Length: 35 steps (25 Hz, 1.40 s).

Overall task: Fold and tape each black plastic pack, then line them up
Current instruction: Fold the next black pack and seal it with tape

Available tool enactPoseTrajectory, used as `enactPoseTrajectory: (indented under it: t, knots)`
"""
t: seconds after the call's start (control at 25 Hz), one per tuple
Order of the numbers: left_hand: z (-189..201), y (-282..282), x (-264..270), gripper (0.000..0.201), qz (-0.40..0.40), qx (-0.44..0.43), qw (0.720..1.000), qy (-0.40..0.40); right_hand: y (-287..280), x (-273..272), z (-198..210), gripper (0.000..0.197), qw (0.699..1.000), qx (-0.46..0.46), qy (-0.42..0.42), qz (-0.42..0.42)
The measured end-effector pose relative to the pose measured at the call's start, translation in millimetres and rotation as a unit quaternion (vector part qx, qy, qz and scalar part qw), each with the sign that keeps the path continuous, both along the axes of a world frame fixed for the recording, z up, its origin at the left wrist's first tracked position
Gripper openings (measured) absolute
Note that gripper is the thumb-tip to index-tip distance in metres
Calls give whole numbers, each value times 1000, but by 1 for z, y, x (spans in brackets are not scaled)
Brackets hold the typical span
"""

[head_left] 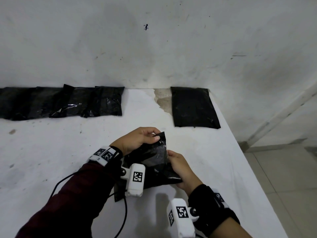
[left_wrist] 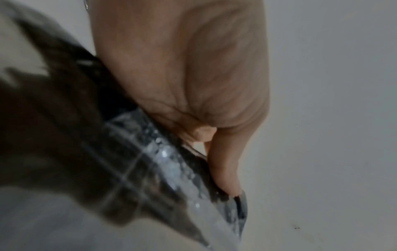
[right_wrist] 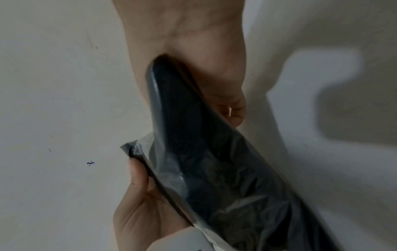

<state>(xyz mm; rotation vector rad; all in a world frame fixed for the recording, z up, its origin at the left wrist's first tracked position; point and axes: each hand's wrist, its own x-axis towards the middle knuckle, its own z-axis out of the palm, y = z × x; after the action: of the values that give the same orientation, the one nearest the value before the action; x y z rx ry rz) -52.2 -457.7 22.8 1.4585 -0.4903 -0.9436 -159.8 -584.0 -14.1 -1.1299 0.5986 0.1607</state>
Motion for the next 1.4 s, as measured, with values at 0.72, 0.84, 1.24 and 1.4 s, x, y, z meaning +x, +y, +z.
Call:
enactPoseTrajectory:
  t: [0.72, 0.84, 1.24, 1.4]
  knots:
    - [-10, 35, -8, 19, 318, 176, 906, -214, -21, 11, -8, 28, 913, -395, 55, 87]
    - [-19, 68, -29, 13, 385, 224, 868, -219, -6, 18, 16, 39, 743, -629, 150, 172]
    - [-57, 85, -70, 21, 402, 319, 821, -252, 90, 109, 15, 25, 723, -543, -21, 427]
    - [-60, 82, -69, 38, 390, 320, 842, -192, 86, 114, 13, 19, 782, -497, -47, 373]
